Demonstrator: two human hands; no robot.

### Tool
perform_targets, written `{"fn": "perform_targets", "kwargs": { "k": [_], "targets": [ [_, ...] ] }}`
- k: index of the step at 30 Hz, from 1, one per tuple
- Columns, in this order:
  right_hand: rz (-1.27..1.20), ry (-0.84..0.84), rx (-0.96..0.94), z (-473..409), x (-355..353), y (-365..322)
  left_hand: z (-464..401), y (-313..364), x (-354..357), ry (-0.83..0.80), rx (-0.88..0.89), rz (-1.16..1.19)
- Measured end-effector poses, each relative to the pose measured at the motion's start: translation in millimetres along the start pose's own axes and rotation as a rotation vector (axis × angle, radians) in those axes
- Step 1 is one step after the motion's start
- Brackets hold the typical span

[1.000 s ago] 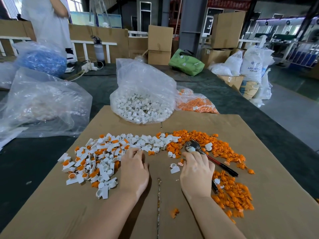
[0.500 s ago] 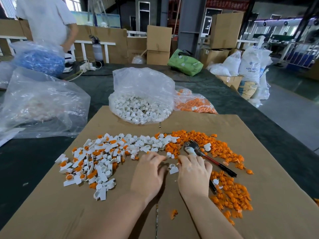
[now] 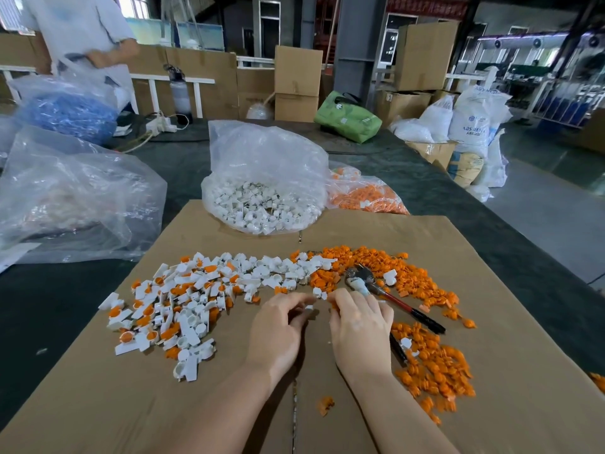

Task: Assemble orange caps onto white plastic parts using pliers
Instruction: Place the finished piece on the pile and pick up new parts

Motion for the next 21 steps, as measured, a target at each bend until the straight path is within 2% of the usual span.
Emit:
{"fn": "perform_targets", "kwargs": {
  "k": [7, 13, 21],
  "targets": [
    [-0.233, 0.000, -0.034, 1.0, -4.0, -2.1, 3.9, -4.4, -5.4, 0.033, -0.065, 0.097],
    [-0.319, -0.063, -0.071, 1.4, -6.1, -7.1, 4.1, -0.1, -5.5, 0.021, -0.033, 0.113],
    [-0.453, -0.115, 0.050, 1.5, -3.3, 2.2, 3.0, 2.4, -2.7, -0.013, 0.001, 0.077]
  ]
}}
Point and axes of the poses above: each hand's wrist, its own z-axis away from the middle knuckle, its own x-axis out of the palm, y = z × x, the point moved 9 cm from there along -z, towards the middle knuckle, and after that the axes turned 2 degrees about x, right-handed, at the moved point
